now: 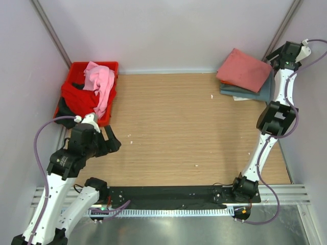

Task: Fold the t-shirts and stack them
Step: Reset both grippers

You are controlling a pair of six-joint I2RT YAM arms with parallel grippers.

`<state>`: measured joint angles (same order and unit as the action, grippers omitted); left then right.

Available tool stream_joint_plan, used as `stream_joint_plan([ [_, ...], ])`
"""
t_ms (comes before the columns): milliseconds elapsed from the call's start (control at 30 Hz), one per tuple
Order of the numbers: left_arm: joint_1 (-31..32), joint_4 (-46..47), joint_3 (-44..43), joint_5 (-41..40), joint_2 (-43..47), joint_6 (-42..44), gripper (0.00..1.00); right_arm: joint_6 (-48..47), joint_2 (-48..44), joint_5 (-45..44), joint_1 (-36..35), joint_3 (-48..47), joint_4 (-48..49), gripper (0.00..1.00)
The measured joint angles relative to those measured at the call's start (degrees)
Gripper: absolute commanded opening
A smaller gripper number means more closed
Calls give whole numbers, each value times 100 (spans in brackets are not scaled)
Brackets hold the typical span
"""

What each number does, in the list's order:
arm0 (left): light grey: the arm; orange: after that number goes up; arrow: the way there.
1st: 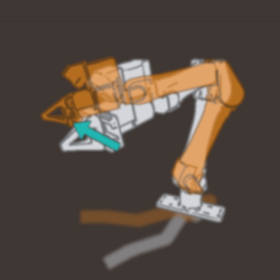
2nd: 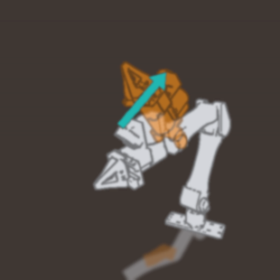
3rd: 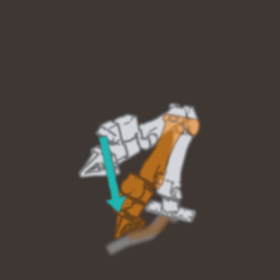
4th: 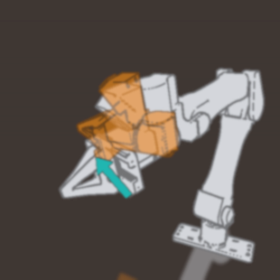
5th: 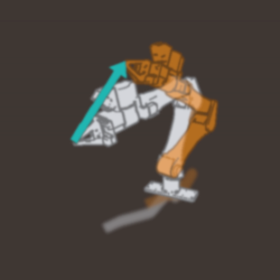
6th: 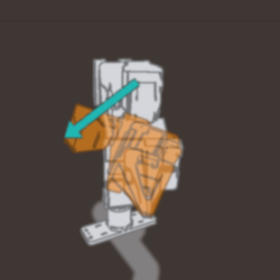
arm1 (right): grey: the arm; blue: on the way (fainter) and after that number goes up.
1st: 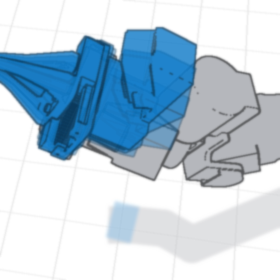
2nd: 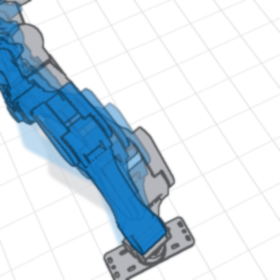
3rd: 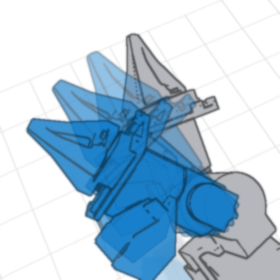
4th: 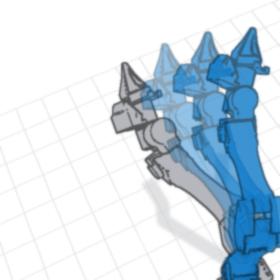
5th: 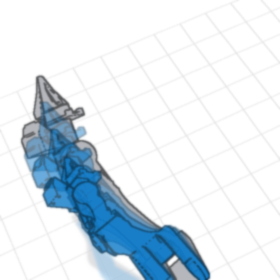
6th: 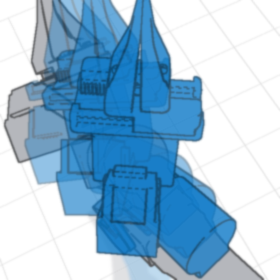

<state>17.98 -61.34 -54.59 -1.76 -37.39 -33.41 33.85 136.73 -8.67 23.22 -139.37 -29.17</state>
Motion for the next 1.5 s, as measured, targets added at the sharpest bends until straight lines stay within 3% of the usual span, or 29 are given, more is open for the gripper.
stream_joint_plan([
  [200,0,0,2,33,111,55,84,-249,-629,-1180,-28,535,24,85],
  [500,0,0,2,33,179,63,84,50,-3139,-1340,-400,1749,675,85],
  [600,0,0,2,31,160,63,84,328,-4046,-984,-1021,2559,1005,86],
  [733,0,-2,2,33,87,63,84,254,-4981,-870,-2739,4002,1303,85],
  [867,-2,2,2,33,101,63,84,-157,-4907,-1561,-4903,5021,1150,86],
  [967,-2,2,2,35,101,66,84,-289,-4754,-1978,-6033,5862,811,85],
  [1233,-4,2,2,39,-4,83,84,66,-5672,-2337,-7414,8804,791,87],
  [1333,-13,0,2,35,-35,81,84,358,-6194,-2503,-8000,9355,868,89],
  [1500,-13,0,2,35,-44,81,84,732,-6760,-2769,-8290,9945,1069,90],
])
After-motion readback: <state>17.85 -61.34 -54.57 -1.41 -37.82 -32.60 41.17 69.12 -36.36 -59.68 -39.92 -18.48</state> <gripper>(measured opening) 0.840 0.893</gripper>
